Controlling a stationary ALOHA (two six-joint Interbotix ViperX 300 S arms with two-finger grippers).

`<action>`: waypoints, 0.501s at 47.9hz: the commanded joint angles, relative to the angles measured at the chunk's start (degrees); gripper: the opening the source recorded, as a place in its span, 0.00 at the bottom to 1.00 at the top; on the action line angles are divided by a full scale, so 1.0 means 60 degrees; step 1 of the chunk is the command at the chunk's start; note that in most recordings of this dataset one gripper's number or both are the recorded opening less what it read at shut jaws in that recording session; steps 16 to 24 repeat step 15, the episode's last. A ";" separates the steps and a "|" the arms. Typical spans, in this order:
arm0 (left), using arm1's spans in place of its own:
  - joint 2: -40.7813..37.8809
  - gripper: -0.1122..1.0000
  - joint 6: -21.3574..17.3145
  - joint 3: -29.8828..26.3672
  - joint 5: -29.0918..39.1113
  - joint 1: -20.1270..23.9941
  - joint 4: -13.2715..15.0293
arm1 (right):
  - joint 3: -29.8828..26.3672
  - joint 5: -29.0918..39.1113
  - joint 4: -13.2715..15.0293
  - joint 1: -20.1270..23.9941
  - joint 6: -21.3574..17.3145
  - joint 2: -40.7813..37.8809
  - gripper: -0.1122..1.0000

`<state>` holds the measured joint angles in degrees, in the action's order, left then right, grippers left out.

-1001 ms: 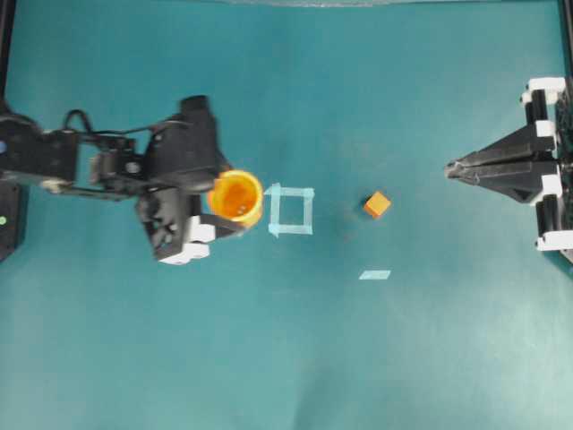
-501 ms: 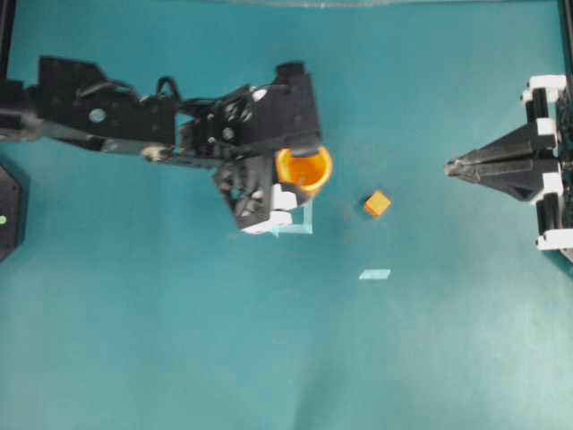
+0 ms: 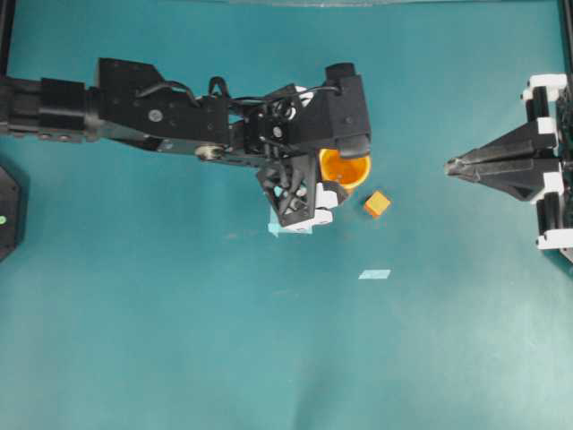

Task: Move the cup toward the block with left arm.
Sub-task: 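Move the held cup further right next to the orange cube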

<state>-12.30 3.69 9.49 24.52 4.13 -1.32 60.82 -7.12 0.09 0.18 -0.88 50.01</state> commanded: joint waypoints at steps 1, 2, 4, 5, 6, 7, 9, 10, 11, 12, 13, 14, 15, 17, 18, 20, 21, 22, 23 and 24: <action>0.0015 0.73 -0.0029 -0.0439 -0.0044 0.0015 -0.0015 | -0.0308 -0.0044 0.0015 0.0015 0.0015 0.0000 0.10; -0.0029 0.73 -0.0044 -0.0483 -0.0059 0.0015 -0.0015 | -0.0308 -0.0044 0.0015 0.0015 0.0015 0.0000 0.10; -0.0132 0.73 -0.0029 -0.0601 -0.0059 0.0015 -0.0015 | -0.0308 -0.0044 0.0015 0.0015 0.0015 0.0000 0.10; -0.0176 0.73 -0.0029 -0.0645 -0.0059 0.0015 -0.0015 | -0.0308 -0.0044 0.0000 0.0015 0.0015 0.0015 0.10; -0.0249 0.73 -0.0029 -0.0718 -0.0059 0.0015 -0.0015 | -0.0308 -0.0044 0.0015 0.0015 0.0015 0.0000 0.10; -0.0293 0.73 -0.0029 -0.0776 -0.0059 0.0015 -0.0015 | -0.0308 -0.0044 0.0015 0.0015 0.0015 0.0000 0.10; -0.0425 0.73 -0.0029 -0.0894 -0.0059 0.0015 -0.0015 | -0.0308 -0.0059 0.0015 0.0015 0.0015 0.0015 0.10; -0.0527 0.73 -0.0029 -0.0996 -0.0059 0.0015 -0.0015 | -0.0322 -0.0059 0.0015 0.0015 0.0015 0.0000 0.10; -0.0601 0.73 -0.0029 -0.1069 -0.0059 0.0015 -0.0015 | -0.0322 -0.0059 0.0015 0.0015 0.0015 0.0015 0.10; -0.0659 0.73 -0.0029 -0.1157 -0.0044 0.0015 -0.0015 | -0.0322 -0.0059 0.0015 0.0015 0.0015 0.0015 0.10; -0.0732 0.73 -0.0029 -0.1216 -0.0044 0.0015 0.0000 | -0.0337 -0.0044 0.0015 0.0015 0.0015 0.0015 0.10; -0.0791 0.73 -0.0029 -0.1289 -0.0044 0.0029 0.0000 | -0.0337 -0.0059 0.0015 0.0015 0.0015 0.0015 0.10; -0.0864 0.73 -0.0029 -0.1362 -0.0044 0.0015 0.0000 | -0.0337 -0.0059 0.0000 0.0015 0.0015 0.0015 0.10; -0.0864 0.73 -0.0029 -0.1362 -0.0044 0.0015 0.0000 | -0.0337 -0.0059 0.0000 0.0015 0.0015 0.0015 0.10; -0.0864 0.73 -0.0029 -0.1362 -0.0044 0.0015 0.0000 | -0.0337 -0.0059 0.0000 0.0015 0.0015 0.0015 0.10; -0.0864 0.73 -0.0029 -0.1362 -0.0044 0.0015 0.0000 | -0.0337 -0.0059 0.0000 0.0015 0.0015 0.0015 0.10; -0.0864 0.73 -0.0029 -0.1362 -0.0044 0.0015 0.0000 | -0.0337 -0.0059 0.0000 0.0015 0.0015 0.0015 0.10; -0.0864 0.73 -0.0029 -0.1362 -0.0044 0.0015 0.0000 | -0.0337 -0.0059 0.0000 0.0015 0.0015 0.0015 0.10; -0.0864 0.73 -0.0029 -0.1362 -0.0044 0.0015 0.0000 | -0.0337 -0.0059 0.0000 0.0015 0.0015 0.0015 0.10; -0.0864 0.73 -0.0029 -0.1362 -0.0044 0.0015 0.0000 | -0.0337 -0.0059 0.0000 0.0015 0.0015 0.0015 0.10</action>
